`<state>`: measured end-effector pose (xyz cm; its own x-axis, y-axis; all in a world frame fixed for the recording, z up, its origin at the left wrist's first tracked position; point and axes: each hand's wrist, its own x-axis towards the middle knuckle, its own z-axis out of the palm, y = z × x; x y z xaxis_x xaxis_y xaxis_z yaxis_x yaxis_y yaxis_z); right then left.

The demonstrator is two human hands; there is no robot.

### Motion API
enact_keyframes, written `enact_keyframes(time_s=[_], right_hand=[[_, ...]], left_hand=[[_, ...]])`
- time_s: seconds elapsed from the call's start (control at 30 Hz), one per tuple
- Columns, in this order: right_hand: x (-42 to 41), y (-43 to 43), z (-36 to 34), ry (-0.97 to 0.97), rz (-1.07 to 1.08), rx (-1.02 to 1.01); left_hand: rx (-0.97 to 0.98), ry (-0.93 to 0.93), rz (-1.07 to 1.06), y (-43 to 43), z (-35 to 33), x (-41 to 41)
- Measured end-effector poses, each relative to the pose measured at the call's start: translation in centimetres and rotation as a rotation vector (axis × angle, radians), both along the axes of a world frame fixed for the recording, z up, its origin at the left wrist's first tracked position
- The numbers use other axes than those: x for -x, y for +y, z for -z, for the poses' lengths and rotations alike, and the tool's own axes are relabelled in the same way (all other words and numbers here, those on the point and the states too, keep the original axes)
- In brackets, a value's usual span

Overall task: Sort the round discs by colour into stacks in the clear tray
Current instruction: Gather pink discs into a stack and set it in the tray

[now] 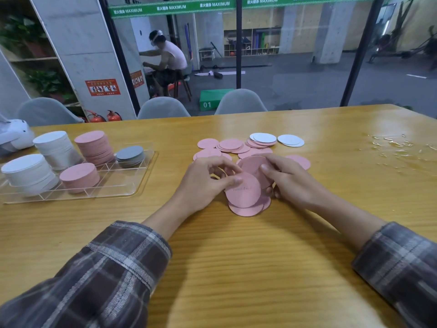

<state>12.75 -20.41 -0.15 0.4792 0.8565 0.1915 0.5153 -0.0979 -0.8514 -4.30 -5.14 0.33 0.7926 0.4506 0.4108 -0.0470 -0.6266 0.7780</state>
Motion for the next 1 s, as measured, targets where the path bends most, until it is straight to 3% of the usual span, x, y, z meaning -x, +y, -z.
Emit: enact_keyframes(time_s=[0.2,0.37,0.6,1.0], right_hand=[[0.6,0.0,-0.2,0.052,-0.08,-0.042],[0.6,-0.1,-0.1,-0.203,-0.102,-0.038],[0.0,0.1,0.4,-0.299,-0.1,-0.018],[0.3,0.1,0.1,-0.246,-0.103,-0.025]], left_hand=[[0.002,-0.101,-0.106,-0.7,0.3,-0.7],[-0.012,-0.128,-0.131,-1.1,0.2,-1.2],[-0.035,-0.164,-0.157,-1.2,0.4,-1.4],[-0.081,-0.159,-0.223,-1.5,0.1,-1.4]])
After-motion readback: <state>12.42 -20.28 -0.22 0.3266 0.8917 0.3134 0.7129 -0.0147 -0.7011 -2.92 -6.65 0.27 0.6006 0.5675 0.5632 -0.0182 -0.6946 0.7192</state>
